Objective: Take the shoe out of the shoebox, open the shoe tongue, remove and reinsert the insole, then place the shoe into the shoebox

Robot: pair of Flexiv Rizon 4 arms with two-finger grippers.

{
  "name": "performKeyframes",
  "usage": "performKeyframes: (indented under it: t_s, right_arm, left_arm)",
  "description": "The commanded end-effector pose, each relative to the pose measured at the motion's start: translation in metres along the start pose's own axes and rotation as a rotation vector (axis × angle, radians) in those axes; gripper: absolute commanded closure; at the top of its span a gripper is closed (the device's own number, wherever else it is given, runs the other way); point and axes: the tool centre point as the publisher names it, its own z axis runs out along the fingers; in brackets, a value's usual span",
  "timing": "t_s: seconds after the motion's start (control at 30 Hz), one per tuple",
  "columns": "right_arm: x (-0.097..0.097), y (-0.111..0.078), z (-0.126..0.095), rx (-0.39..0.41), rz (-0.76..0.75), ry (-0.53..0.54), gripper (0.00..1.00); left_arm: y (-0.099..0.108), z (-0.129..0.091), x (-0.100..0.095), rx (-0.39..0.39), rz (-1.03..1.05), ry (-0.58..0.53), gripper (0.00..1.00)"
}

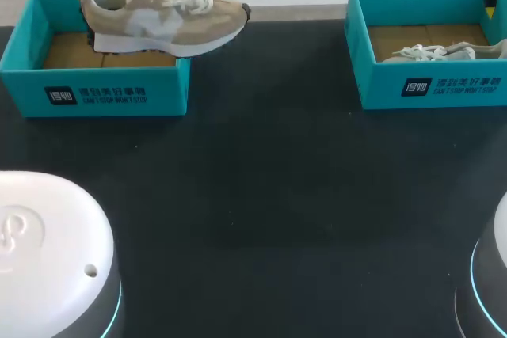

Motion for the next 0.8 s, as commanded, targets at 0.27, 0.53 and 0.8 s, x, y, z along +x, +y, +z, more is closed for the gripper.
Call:
performKeyframes:
  t_s: [0.27,0.53,0.8]
  right_arm:
    - [0.000,-0.001,0.000,-0.003,0.000,0.002,0.00]
    - [0.000,-0.001,0.000,-0.003,0.000,0.002,0.00]
    - [0.000,-0.001,0.000,-0.003,0.000,0.002,0.00]
  left_arm:
    - [-0.005,-0.001,0.004,-0.027,0.001,-0.006,1.00]
    - [-0.051,-0.007,-0.021,0.027,0.024,0.021,1.00]
    - [-0.097,-0.011,-0.073,0.111,-0.017,0.021,1.00]
